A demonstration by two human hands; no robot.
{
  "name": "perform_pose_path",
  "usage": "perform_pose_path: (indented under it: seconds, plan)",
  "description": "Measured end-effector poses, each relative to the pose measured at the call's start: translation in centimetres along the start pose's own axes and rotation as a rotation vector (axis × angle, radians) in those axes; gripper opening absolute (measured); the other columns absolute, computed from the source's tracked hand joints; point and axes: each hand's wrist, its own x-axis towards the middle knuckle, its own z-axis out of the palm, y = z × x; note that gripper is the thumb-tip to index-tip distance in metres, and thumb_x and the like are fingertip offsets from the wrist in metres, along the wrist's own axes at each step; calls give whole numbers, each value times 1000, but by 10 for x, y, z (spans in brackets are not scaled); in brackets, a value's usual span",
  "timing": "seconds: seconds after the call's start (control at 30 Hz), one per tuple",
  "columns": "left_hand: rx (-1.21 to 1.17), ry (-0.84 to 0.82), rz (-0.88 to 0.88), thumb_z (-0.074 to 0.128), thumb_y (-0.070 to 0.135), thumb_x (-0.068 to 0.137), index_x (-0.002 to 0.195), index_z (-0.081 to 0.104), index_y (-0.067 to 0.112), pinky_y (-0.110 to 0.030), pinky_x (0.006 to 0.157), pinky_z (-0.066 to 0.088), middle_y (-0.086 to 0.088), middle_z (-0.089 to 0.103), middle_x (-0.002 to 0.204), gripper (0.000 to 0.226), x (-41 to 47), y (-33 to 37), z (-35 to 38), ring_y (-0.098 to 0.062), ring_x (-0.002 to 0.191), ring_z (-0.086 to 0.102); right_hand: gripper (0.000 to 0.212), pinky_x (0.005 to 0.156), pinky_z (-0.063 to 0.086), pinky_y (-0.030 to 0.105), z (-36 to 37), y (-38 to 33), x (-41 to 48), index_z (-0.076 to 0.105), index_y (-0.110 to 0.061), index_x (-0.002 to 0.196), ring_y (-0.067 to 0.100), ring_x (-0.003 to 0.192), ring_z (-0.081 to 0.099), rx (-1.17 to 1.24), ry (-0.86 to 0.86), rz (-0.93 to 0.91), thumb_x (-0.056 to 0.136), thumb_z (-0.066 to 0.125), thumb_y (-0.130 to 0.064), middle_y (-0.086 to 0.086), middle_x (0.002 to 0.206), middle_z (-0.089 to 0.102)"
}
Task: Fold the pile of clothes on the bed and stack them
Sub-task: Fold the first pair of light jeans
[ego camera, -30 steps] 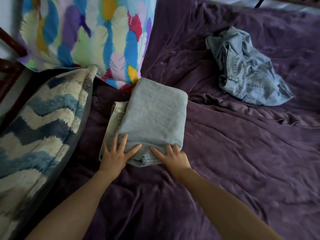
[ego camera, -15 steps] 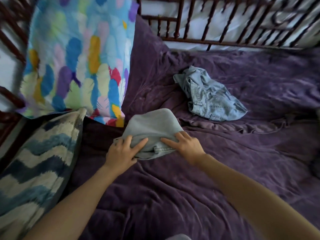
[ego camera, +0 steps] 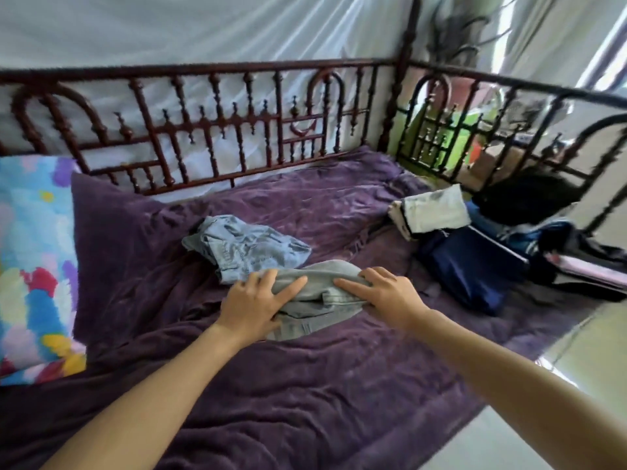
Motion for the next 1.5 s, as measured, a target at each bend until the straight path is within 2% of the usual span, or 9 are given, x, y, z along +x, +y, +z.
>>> perform_pose_path:
  seconds: [0.37, 0.7, 0.8, 0.93, 1.03, 1.1, 1.17, 1.23, 1.5]
  plan:
    - [37, 327, 234, 88, 33, 45, 136, 36, 25, -32, 49, 50, -16, 65, 105, 105, 151, 226, -75, -30, 79, 64, 91, 36, 44, 21, -82, 183, -214, 39, -40, 129, 18, 76, 65, -152, 80, 232, 52, 86, -31, -2, 87, 62]
    - [-136, 187, 200, 86, 33, 37, 150, -3, 26, -29, 44, 49, -12, 64, 98, 145, 239, 305, -49, -27, 69, 62, 82, 35, 37, 17, -52, 294, -245, 39, -41, 126, 12, 64, 61, -129, 9, 215, 55, 78, -30, -7, 79, 60]
    - [-157, 162, 112, 86, 29, 38, 150, 2, 28, -29, 44, 48, -12, 64, 98, 141, 273, 298, -34, -27, 68, 61, 64, 36, 39, 17, -32, 337, -210, 35, -39, 131, 14, 68, 62, -169, 27, 163, 70, 50, -28, -6, 81, 60]
    - [-110, 213, -18, 91, 34, 38, 136, 36, 18, -32, 47, 49, -16, 66, 101, 114, 332, 305, -12, -31, 76, 65, 96, 49, 53, 25, -15, 415, -151, 31, -26, 138, 23, 85, 64, -187, 61, 29, 56, 79, -11, -1, 95, 64]
    - [-249, 71, -109, 91, 37, 41, 142, 27, 17, -35, 50, 51, -19, 63, 107, 121, 381, 350, 17, -34, 79, 64, 98, 74, 55, 29, 3, 482, -137, 40, -17, 134, 26, 95, 66, -231, 11, 81, 47, 84, -9, 1, 105, 67]
    - [-406, -142, -134, 83, 46, 58, 150, -2, 21, -47, 77, 53, -22, 45, 137, 128, 408, 384, 28, -41, 111, 54, 92, 84, 52, 35, 20, 511, -145, 51, -20, 129, 29, 104, 62, -279, -249, 156, 45, 87, -16, 3, 113, 64]
    - [-486, -492, -43, 62, 51, 82, 146, -19, 27, -52, 110, 24, -15, -4, 157, 107, 423, 417, 56, -42, 141, 12, 70, 100, 38, 42, 50, 526, -170, 44, -25, 136, 31, 126, 43, -307, -623, 216, 72, 73, -20, 7, 131, 49]
    - [-532, -774, 10, 52, 50, 89, 147, -17, 30, -51, 115, 9, -9, -20, 156, 93, 425, 431, 69, -37, 143, -9, 60, 108, 27, 44, 76, 532, -193, 29, -28, 144, 27, 134, 28, -251, -834, 269, 89, 50, -18, 8, 142, 36]
    - [-427, -691, -228, 40, 42, 96, 151, 3, 22, -46, 113, 18, -9, 1, 158, 69, 430, 417, 63, -31, 144, 5, 47, 103, 29, 41, 92, 534, -154, 35, -21, 141, 28, 134, 26, -88, -687, 98, 95, 42, -22, 11, 143, 34]
